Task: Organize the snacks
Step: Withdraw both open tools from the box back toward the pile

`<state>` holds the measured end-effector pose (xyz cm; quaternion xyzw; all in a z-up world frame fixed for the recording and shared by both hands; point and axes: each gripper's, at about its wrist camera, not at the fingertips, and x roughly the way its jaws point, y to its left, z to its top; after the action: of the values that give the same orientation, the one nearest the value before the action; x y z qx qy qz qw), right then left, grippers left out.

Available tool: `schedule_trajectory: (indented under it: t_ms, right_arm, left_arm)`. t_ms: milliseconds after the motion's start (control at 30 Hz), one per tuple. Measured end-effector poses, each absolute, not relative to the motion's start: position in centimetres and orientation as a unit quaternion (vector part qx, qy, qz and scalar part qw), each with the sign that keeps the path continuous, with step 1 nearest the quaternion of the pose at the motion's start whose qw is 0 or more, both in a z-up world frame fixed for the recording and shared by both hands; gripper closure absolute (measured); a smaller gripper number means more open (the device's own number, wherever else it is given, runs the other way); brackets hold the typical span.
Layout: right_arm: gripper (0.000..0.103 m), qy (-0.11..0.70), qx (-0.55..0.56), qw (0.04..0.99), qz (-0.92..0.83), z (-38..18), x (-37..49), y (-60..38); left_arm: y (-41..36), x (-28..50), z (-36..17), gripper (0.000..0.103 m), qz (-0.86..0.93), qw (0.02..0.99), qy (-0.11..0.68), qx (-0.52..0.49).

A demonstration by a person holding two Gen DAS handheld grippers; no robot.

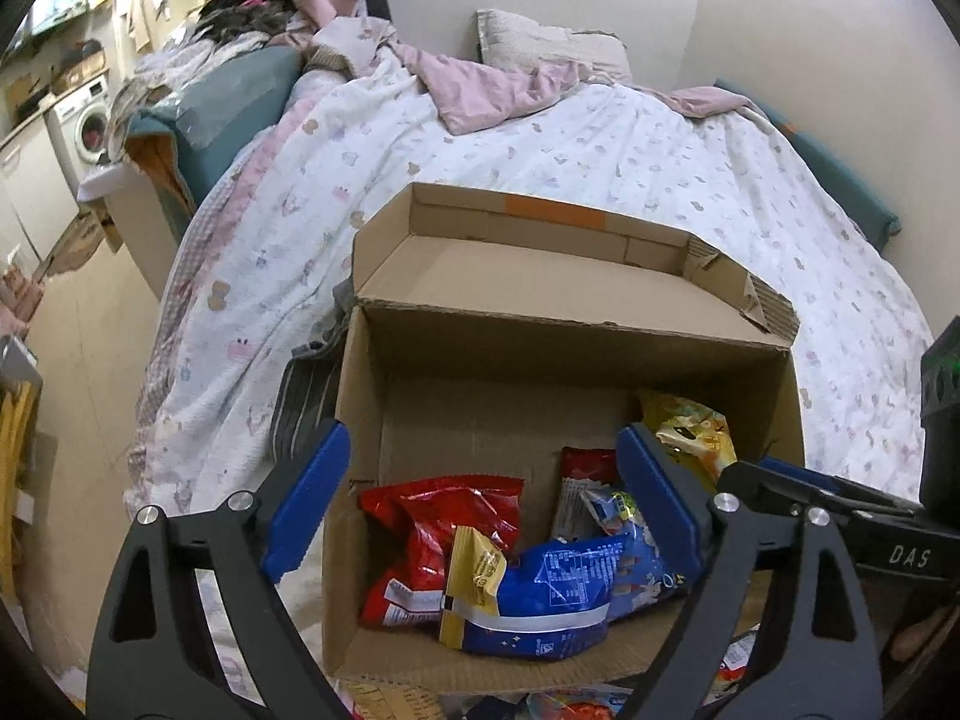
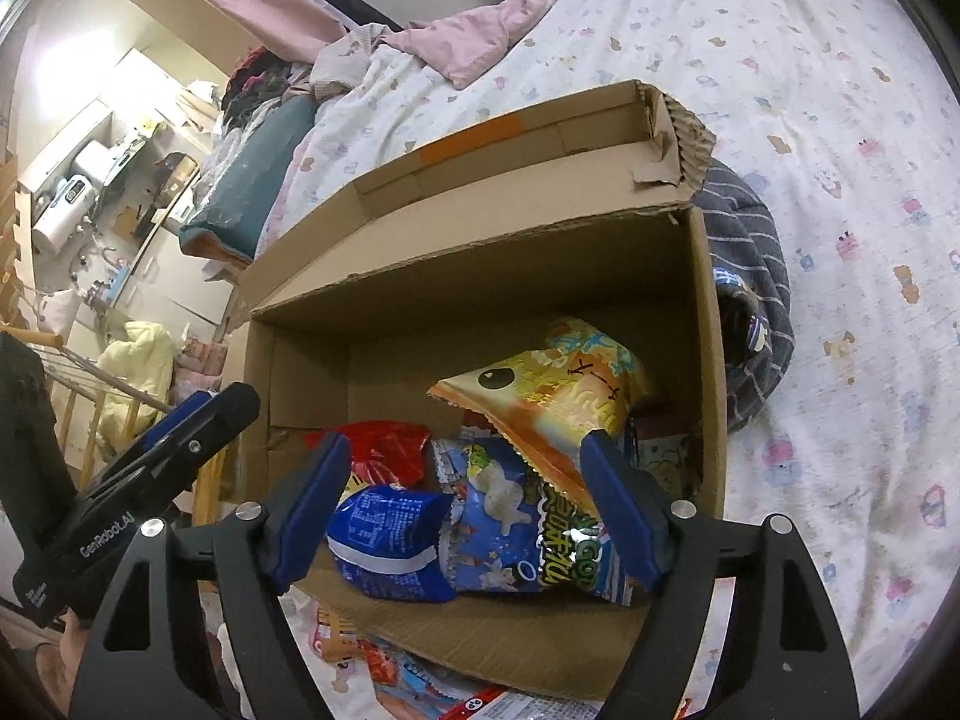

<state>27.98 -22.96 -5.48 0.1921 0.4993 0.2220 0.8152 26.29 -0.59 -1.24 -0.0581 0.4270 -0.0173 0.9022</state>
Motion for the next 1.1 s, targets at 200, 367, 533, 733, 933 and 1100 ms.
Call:
schedule_trajectory:
  t_ms: [200, 367, 533, 733, 933, 1100]
  right_arm:
    - [0.020, 0.485, 0.190, 0.824, 0.222, -4.3, 27.4, -22.9]
    - [0.015, 0.469, 0.173, 0.838, 0.219, -3.1, 26.3, -22.8]
    - [0.013, 0.461, 0.171, 0.843, 0.216, -2.2, 24.9, -23.3]
    - [0.012, 0.458, 0.166, 0.846, 0.215, -1.1, 23.7, -23.2]
    - [0.012, 0.438, 0.165, 0.855, 0.222, 0.3, 21.2, -22.9]
    - [0.012, 0.448, 0.161, 0.851, 0.224, -0.3, 18.9, -23.0]
  left_arm:
    - [-0.5, 25.8, -1.3, 0.014, -0.003, 0.901, 0.431, -0.054]
    - [-0.4, 25.1, -1.2, 0.014, -0.003, 0.900, 0.432, -0.055]
    - [-0.2, 24.1, -0.7, 0.014, -0.003, 0.902, 0.429, -0.060]
    - [-0.2, 22.9, 0.1, 0.014, -0.005, 0.899, 0.433, -0.067]
    - [-0.4, 20.1, 1.6, 0.014, -0.026, 0.897, 0.436, -0.062]
    - [0.3, 16.4, 1.3, 0.014, -0.022, 0.891, 0.450, -0.053]
